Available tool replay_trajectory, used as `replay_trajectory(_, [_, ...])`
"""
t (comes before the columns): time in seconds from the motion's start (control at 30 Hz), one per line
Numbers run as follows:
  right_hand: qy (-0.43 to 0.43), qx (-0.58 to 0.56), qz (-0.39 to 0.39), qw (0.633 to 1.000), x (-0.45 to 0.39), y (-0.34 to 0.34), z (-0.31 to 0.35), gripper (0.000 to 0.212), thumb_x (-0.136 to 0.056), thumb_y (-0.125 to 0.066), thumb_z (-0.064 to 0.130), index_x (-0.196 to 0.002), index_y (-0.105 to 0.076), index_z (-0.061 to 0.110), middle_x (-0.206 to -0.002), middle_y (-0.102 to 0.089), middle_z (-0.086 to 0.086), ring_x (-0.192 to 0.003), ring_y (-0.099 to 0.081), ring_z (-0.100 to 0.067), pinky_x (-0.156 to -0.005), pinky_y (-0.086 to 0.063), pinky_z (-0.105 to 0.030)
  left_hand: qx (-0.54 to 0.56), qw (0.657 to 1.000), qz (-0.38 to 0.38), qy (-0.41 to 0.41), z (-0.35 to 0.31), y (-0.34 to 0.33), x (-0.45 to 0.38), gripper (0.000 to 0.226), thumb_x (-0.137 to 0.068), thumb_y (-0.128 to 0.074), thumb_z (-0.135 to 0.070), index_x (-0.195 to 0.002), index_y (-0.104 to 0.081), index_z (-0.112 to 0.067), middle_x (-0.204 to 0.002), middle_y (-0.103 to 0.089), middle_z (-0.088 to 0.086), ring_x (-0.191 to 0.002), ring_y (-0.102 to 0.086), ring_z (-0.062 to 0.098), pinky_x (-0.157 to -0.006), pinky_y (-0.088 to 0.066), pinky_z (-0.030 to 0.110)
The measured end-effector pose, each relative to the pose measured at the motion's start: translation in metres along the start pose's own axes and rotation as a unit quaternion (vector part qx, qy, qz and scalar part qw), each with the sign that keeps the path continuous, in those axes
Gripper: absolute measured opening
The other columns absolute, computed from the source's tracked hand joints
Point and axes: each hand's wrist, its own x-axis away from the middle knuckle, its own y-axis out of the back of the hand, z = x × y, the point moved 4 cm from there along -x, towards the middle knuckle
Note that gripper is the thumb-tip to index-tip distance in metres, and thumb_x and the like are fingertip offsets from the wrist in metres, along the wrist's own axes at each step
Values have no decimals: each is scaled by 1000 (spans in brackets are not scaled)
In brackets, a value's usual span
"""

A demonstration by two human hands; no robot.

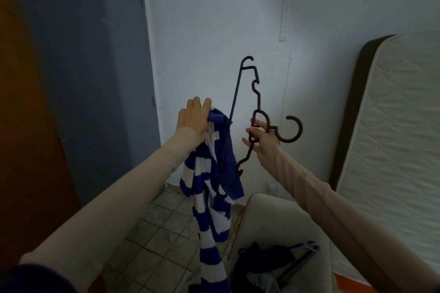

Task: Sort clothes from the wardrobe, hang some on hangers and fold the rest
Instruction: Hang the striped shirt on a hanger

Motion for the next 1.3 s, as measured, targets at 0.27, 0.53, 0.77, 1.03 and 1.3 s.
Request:
replay_trajectory(0.27, [45, 64, -31, 996, 2, 8, 6, 32, -92, -55, 6, -123, -58, 10, -105, -58, -5, -87, -54, -12, -93, -47, -30, 247, 962, -32, 113, 7, 3, -7, 8, -95, -37, -4, -92, -36, -12, -74, -44, 3, -68, -42, 17, -58, -33, 29])
replay_trajectory(0.53, [45, 18, 80, 996, 16, 0, -7, 29, -94, -49, 4, -121, -56, 9, -96, -58, -1, -86, -55, -12, -72, -49, -24, 426, 870, 56, 243, 9, -4, -22, 24, -96, -34, -11, -73, -39, -14, -77, -46, 5, -64, -42, 15, -54, -35, 24])
replay_trajectory(0.77, [60, -61, 119, 989, 18, -1, 1, 20, -91, -51, 2, -102, -61, 15, -97, -61, 0, -93, -57, -13, -80, -49, -25, 621, 710, 33, 331, 5, 1, -21, 27, -96, -42, -7, -70, -45, -12, -71, -48, 6, -62, -46, 16, -58, -40, 25])
replay_trajectory(1.03, [90, 58, 81, 991, 15, 22, -5, 28, -88, -59, 9, -116, -62, 10, -102, -66, 1, -91, -60, -8, -72, -53, -22, 685, 653, -23, 322, -4, 16, -22, 26, -96, -40, -3, -72, -47, -11, -72, -49, 6, -64, -47, 15, -59, -42, 24])
replay_trajectory(1.3, [47, 33, 69, 996, 14, 32, -12, 27, -90, -56, 5, -117, -60, 6, -100, -66, -2, -84, -62, -8, -60, -54, -17, 670, 661, -16, 336, -1, 14, -16, 18, -98, -42, -11, -103, -56, 0, -79, -55, 7, -67, -50, 17, -63, -44, 25])
